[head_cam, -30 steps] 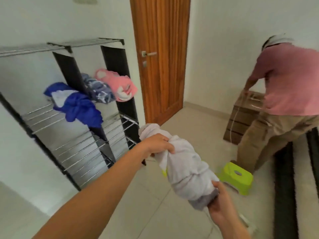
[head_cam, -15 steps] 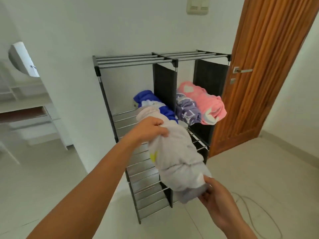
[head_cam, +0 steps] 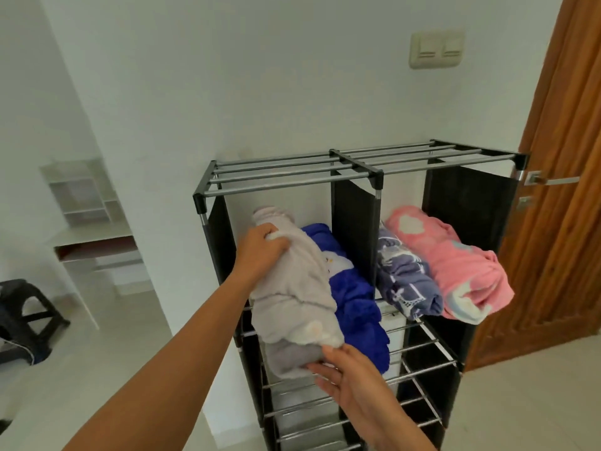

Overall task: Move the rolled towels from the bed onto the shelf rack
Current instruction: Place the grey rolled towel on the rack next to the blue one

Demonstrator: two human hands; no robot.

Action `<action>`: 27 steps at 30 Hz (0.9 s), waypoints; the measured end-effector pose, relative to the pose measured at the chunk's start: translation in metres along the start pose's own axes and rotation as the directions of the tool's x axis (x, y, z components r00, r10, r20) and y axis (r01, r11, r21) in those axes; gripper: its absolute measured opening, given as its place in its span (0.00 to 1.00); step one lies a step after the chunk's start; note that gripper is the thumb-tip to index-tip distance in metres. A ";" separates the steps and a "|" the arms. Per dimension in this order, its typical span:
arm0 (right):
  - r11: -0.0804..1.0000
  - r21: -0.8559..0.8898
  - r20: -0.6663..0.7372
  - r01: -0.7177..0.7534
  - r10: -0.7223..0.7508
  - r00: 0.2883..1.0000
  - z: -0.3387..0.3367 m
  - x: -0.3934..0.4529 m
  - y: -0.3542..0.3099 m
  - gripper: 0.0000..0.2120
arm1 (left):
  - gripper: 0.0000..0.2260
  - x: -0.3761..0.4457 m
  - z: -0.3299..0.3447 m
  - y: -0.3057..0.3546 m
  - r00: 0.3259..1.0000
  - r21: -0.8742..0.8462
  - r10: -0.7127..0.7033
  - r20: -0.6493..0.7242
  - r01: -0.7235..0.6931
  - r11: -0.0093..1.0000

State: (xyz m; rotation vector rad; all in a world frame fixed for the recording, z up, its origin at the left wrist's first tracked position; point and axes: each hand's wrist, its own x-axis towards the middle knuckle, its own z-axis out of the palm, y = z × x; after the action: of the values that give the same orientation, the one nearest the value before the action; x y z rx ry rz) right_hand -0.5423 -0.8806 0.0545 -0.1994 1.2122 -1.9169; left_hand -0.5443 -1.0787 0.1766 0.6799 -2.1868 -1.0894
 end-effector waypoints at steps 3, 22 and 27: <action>0.999 -0.023 0.011 0.025 -0.025 1.000 0.010 0.023 -0.010 0.14 | 0.05 0.024 0.003 -0.009 0.998 0.063 0.053 -0.044 -0.051 0.997; 0.986 -0.162 -0.012 -0.039 0.038 0.999 0.052 0.099 0.004 0.14 | 0.28 0.081 0.031 -0.098 0.931 0.531 -0.227 0.285 0.044 0.847; 0.984 -0.180 -0.102 -0.013 -0.006 0.995 0.052 0.098 0.022 0.17 | 0.26 0.067 0.043 -0.110 0.937 0.598 -0.219 0.273 0.013 0.802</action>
State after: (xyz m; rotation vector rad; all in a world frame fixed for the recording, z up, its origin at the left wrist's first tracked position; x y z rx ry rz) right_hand -0.5650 -0.9894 0.0359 -0.1964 1.4553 -1.8330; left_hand -0.6014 -1.1588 0.0835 0.9636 -2.8534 -0.5842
